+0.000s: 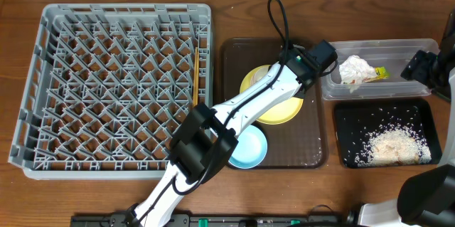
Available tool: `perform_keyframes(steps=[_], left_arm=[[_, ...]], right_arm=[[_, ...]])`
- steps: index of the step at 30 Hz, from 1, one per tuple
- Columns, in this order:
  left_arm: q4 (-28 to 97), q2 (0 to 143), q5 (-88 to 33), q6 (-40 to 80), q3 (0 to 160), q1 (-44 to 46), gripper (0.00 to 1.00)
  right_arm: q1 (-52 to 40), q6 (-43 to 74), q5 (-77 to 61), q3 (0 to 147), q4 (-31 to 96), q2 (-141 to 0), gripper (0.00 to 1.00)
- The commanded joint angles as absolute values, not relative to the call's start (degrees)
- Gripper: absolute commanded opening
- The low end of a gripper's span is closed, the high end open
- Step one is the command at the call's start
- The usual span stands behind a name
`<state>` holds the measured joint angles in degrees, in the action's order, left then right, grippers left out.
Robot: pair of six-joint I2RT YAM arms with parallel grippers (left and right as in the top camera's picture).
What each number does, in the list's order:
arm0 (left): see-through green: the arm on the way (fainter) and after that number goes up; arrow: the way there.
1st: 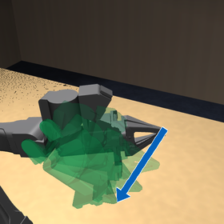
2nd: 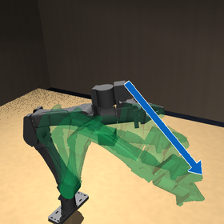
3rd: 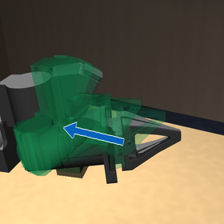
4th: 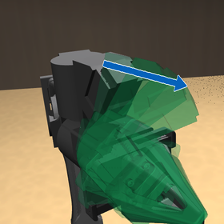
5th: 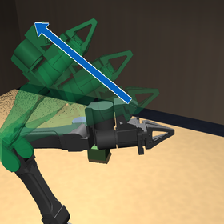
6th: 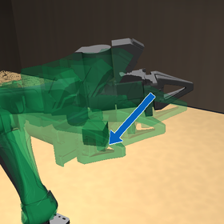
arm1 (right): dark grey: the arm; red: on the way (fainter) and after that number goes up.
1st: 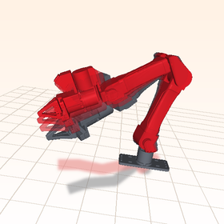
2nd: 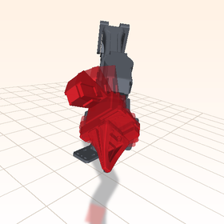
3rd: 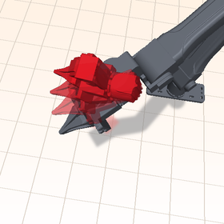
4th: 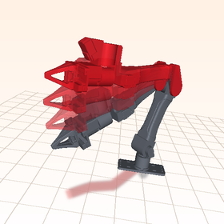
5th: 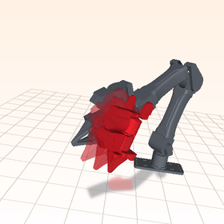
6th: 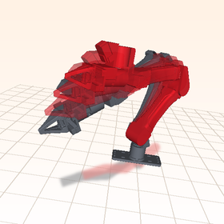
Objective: Sort waste into correct bins and load items into the dishwasher rack
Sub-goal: 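Close the left gripper on the white cup rim, then lift the white cup and carry it over the dish rack's top edge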
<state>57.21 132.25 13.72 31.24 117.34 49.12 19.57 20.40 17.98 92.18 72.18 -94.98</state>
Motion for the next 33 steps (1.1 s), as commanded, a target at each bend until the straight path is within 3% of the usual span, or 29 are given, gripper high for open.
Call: perform_keyframes(steps=[1, 10, 17, 25, 33], left_arm=[[57.6, 128.6, 14.4, 31.1, 118.4, 48.6, 0.06], [57.5, 119.5, 2.3, 30.0, 118.4, 44.1, 0.06], [57.3, 114.5, -26.5, 25.3, 118.4, 30.4, 0.06], [55.2, 118.3, -59.6, 23.6, 118.3, 10.5, 0.06], [53.8, 124.6, -70.5, 22.8, 118.3, 3.7, 0.06]], right_arm=[[20.1, 21.2, 18.6, 92.4, 72.2, -94.0, 0.99], [20.1, 21.2, 18.6, 92.4, 72.2, -94.0, 0.99], [20.1, 21.2, 18.6, 92.4, 72.2, -94.0, 0.99], [20.1, 21.2, 18.6, 92.4, 72.2, -94.0, 0.99], [20.1, 21.1, 18.6, 92.4, 72.2, -94.0, 0.99]])
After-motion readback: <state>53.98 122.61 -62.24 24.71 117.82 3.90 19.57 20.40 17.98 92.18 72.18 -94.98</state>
